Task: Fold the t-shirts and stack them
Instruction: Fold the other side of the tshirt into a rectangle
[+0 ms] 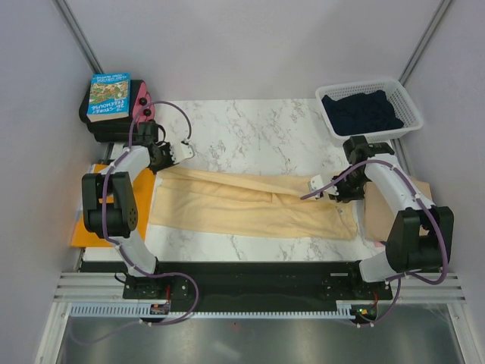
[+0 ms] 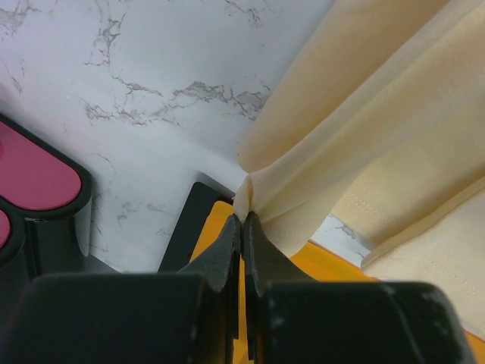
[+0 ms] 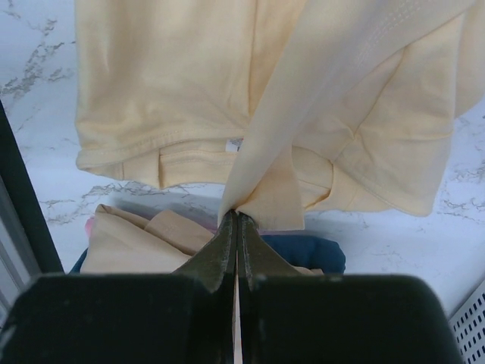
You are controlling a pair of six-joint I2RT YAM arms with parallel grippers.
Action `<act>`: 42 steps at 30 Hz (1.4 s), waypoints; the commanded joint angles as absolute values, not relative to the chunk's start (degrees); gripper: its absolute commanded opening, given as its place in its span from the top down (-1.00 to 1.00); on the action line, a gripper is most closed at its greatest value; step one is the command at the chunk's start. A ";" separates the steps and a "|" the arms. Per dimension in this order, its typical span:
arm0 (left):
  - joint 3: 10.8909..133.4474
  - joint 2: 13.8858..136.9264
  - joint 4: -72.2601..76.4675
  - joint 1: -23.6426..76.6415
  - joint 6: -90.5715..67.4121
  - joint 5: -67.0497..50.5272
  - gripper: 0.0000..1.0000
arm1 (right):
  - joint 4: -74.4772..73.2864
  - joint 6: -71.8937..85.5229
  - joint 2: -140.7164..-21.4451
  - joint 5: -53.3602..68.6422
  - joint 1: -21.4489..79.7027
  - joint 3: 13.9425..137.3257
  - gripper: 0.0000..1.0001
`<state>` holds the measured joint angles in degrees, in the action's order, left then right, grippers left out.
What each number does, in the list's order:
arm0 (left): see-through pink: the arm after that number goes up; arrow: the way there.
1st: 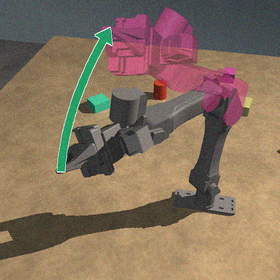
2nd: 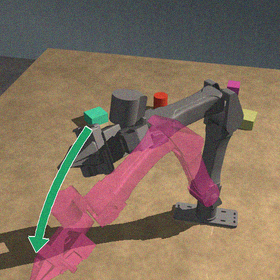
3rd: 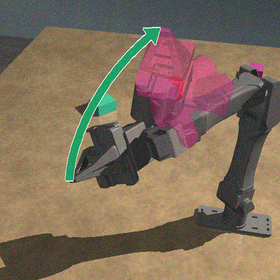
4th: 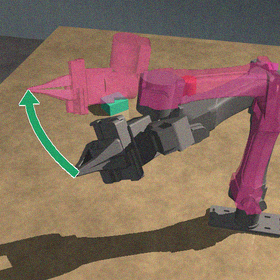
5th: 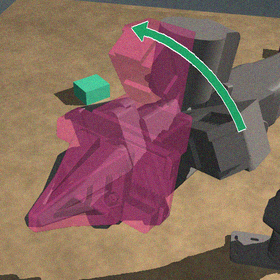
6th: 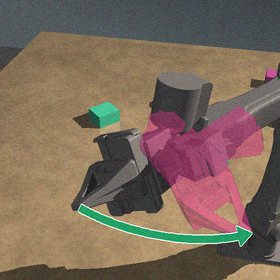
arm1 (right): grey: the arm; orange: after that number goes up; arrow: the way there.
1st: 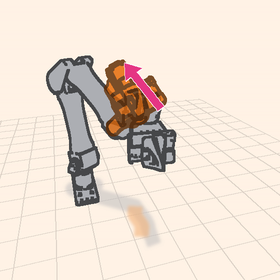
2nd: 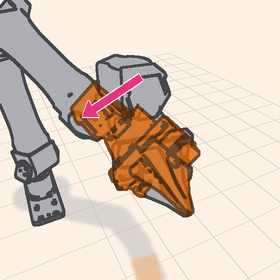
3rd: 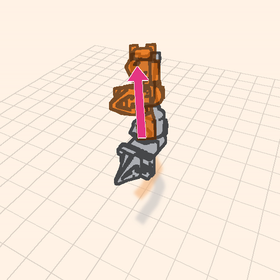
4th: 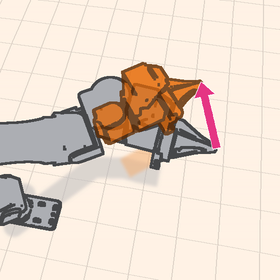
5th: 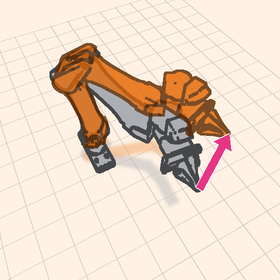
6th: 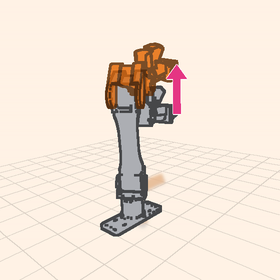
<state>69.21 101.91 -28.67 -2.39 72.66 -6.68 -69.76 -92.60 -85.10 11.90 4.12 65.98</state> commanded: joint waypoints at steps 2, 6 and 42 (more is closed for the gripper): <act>70.05 98.79 -26.89 -4.83 76.72 -2.90 0.96 | -74.53 -94.92 -83.41 6.68 4.31 65.21 1.00; 69.08 97.74 -26.81 -4.92 77.87 -3.25 0.96 | -74.71 -95.54 -82.79 6.33 5.36 64.07 1.00; 63.37 91.84 -38.76 -4.92 81.47 -17.23 0.96 | -70.84 -92.46 -88.59 6.68 13.71 66.98 1.00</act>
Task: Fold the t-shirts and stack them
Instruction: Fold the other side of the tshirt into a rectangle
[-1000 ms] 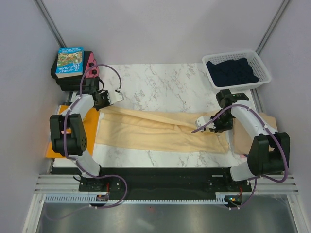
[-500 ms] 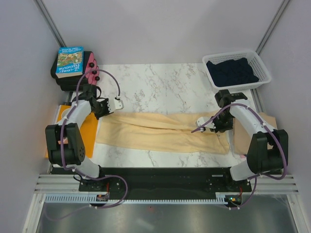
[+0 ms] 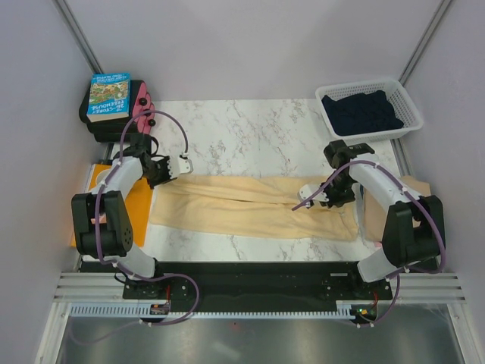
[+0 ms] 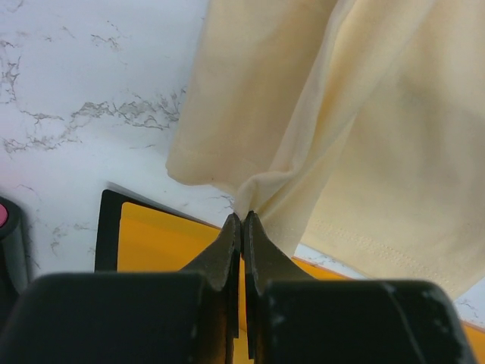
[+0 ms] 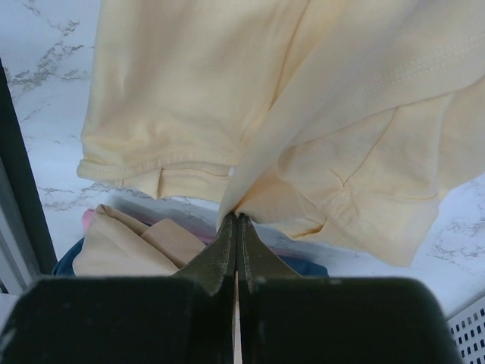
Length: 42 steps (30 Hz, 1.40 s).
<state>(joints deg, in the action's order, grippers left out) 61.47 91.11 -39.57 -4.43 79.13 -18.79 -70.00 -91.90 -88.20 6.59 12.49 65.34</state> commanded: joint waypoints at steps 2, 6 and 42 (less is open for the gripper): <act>63.54 91.85 -38.58 -4.92 81.91 -17.05 0.96 | -71.28 -92.99 -88.59 5.63 13.89 66.89 1.00; 63.46 92.11 -38.41 -4.92 83.14 -15.91 0.96 | -72.68 -94.57 -88.07 3.69 13.97 66.45 1.00; 71.90 96.85 -30.67 -2.82 74.79 -13.89 -0.51 | -62.14 -73.49 -102.27 17.13 15.47 80.41 -0.17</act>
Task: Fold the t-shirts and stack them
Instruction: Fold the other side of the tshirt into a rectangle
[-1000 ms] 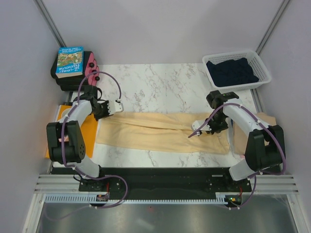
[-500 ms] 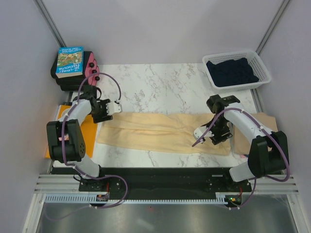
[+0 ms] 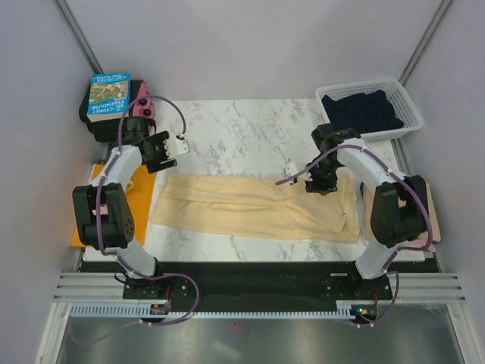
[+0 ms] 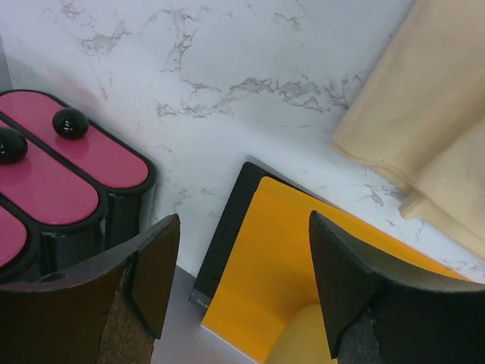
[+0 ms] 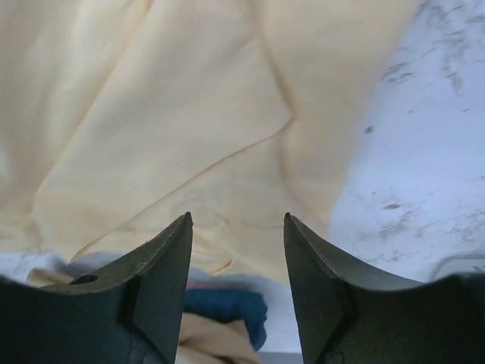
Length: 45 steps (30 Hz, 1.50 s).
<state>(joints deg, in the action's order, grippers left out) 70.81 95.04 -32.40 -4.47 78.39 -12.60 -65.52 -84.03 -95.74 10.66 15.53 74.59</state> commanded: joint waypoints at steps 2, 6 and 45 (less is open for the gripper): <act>70.76 97.03 -29.97 -1.76 74.97 -13.62 -0.51 | -62.40 -71.55 -104.58 19.77 15.47 83.40 -0.16; 69.00 97.12 -28.74 -0.79 75.67 -12.48 -0.52 | -64.59 -70.84 -109.06 21.18 15.38 87.01 0.00; 70.40 100.90 -33.39 4.92 73.92 -15.29 0.96 | -63.18 -70.13 -114.96 17.57 12.48 89.47 0.32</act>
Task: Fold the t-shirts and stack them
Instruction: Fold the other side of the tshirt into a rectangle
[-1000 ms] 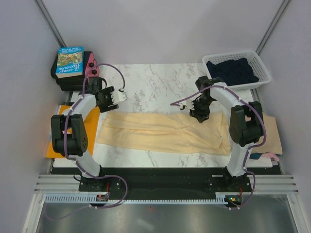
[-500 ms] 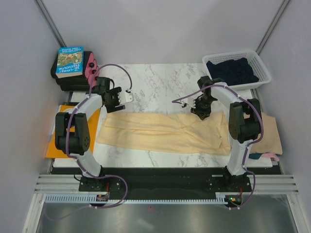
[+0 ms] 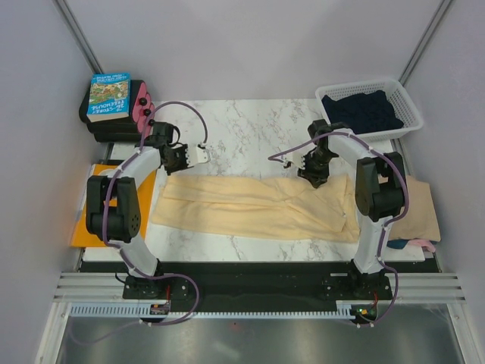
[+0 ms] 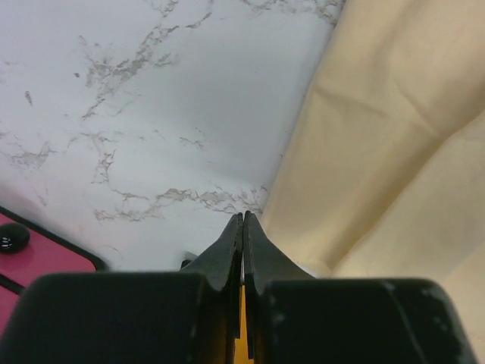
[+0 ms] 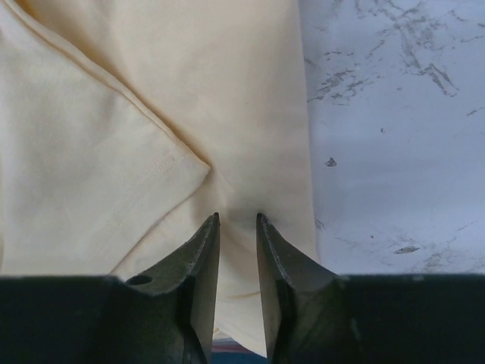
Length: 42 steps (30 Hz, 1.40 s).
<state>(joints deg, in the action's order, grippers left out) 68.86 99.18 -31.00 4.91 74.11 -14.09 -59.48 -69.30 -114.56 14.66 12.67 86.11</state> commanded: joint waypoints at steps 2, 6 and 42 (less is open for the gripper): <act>70.49 101.07 -33.75 4.92 74.09 -15.64 0.96 | -65.82 -71.01 -114.96 18.11 12.57 90.35 0.20; 70.93 101.51 -34.01 5.01 74.00 -15.73 0.96 | -70.21 -72.68 -115.49 17.93 12.57 92.10 0.16; 70.84 102.57 -34.54 6.15 75.06 -14.94 0.94 | -70.57 -70.49 -121.47 20.39 15.20 94.39 0.61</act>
